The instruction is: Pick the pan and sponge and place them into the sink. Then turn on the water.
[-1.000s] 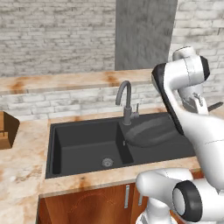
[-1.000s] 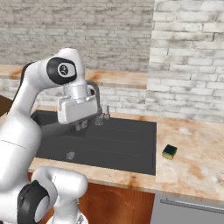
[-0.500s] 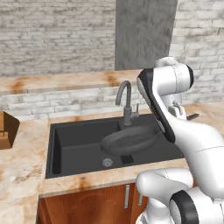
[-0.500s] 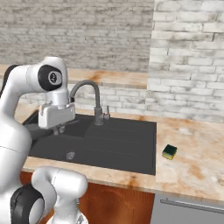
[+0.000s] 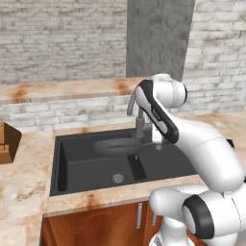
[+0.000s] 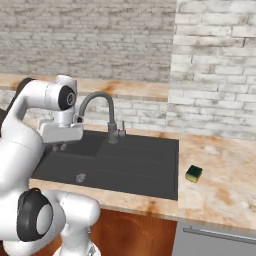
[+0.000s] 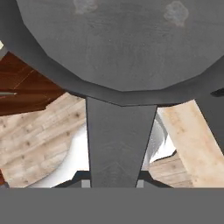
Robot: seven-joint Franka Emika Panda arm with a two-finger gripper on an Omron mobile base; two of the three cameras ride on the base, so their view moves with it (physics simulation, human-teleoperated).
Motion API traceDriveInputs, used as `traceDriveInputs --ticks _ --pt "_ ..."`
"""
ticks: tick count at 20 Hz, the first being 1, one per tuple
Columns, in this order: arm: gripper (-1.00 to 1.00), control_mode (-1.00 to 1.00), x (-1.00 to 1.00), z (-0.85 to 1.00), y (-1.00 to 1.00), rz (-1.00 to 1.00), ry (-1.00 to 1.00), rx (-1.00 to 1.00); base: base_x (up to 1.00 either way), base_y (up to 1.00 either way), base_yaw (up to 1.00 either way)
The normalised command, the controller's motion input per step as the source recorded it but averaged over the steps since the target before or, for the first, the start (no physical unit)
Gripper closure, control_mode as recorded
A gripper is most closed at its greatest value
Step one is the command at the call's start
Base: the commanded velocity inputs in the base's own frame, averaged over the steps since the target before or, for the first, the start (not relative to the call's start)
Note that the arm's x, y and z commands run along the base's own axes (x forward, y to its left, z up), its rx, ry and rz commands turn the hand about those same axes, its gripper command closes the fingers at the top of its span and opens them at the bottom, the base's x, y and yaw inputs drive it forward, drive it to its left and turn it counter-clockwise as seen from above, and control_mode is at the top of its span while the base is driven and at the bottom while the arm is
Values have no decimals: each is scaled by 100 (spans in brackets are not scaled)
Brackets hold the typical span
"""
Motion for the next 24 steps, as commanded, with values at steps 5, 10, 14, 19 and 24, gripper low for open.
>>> traceDriveInputs --ticks 5,10,14,19,24 --pt "100 -100 35 -73 70 -36 0 -7 0 0 0" --pt "100 -100 38 -74 62 -14 0 -11 0 0 0" --pt "100 -100 46 -61 46 -4 0 -12 0 0 0" --pt "100 -100 38 -61 27 0 -1 -11 0 0 0" --pt "100 -100 45 -55 7 4 -7 -7 0 0 0"
